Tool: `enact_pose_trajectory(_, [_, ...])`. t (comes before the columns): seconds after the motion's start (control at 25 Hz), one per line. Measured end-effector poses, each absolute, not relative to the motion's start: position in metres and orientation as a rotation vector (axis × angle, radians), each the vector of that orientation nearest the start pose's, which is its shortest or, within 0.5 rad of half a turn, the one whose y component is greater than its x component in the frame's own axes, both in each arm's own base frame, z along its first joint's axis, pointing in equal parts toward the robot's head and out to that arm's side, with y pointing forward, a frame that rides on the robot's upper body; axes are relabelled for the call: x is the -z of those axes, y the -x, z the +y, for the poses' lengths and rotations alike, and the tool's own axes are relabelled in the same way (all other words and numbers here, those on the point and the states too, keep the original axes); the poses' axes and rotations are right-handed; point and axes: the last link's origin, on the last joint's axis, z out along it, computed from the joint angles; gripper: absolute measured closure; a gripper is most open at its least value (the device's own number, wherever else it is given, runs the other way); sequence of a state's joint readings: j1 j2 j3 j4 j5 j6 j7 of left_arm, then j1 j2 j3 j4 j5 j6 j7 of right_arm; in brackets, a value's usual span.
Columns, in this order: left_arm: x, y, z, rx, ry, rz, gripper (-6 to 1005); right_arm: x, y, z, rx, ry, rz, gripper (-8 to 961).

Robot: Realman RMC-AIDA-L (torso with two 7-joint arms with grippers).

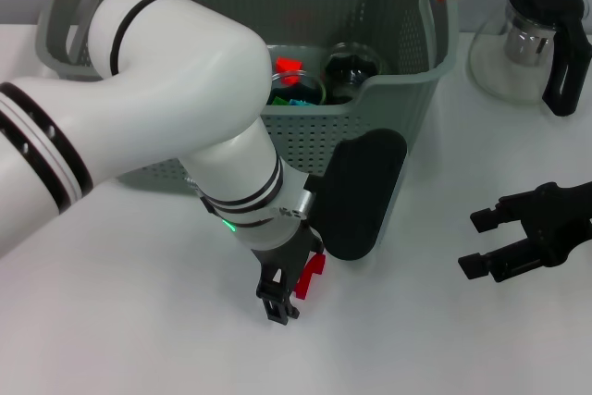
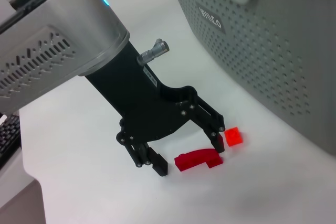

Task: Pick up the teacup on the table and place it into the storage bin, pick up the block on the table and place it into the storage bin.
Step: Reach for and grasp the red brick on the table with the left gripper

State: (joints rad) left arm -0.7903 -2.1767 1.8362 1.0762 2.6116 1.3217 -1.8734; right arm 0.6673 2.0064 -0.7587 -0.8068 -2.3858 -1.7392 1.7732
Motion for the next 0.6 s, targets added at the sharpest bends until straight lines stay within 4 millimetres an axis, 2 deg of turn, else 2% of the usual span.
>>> enact_pose_trajectory(0.6, [0.1202,0.1307,0.3326,-0.915,2.929,0.738,94,-0.0267,-0.2482,0.3419,-0.104,2.995,0.876,31])
